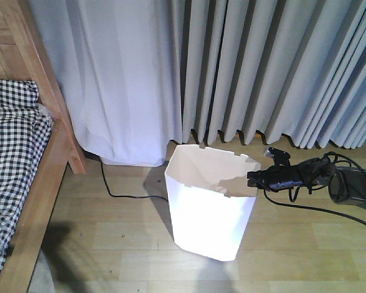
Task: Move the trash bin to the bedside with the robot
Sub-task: 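Open the right gripper and raise it away from the bin rim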
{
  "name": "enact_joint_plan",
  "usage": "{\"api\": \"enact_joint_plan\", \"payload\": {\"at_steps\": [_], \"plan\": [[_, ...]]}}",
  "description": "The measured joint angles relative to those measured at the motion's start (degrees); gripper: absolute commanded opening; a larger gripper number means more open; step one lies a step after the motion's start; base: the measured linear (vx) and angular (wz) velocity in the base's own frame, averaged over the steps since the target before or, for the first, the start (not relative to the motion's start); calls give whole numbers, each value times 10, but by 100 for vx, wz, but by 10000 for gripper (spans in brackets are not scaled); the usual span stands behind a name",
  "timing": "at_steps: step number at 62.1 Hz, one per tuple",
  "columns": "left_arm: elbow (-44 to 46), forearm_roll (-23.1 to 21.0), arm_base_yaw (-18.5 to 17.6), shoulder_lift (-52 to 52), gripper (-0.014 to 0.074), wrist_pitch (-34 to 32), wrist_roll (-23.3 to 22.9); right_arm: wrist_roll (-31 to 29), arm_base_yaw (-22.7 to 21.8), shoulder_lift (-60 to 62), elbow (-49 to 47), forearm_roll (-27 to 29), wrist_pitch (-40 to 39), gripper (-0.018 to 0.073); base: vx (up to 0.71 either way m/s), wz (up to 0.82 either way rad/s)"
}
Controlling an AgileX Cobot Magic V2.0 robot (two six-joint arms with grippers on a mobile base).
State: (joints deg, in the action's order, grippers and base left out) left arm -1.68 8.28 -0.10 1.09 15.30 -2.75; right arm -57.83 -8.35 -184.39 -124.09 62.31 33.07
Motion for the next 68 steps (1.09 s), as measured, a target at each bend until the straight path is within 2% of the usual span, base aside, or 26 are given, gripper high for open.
{"api": "enact_joint_plan", "payload": {"at_steps": [26,51,68], "plan": [[0,0,0,0,-6,0,0,0,-2,0,0,2,-19,316,0,0],[0,0,0,0,-6,0,0,5,-26,0,0,0,14,316,0,0],[0,0,0,0,-6,0,0,41,-27,0,0,-54,47,316,0,0]]}}
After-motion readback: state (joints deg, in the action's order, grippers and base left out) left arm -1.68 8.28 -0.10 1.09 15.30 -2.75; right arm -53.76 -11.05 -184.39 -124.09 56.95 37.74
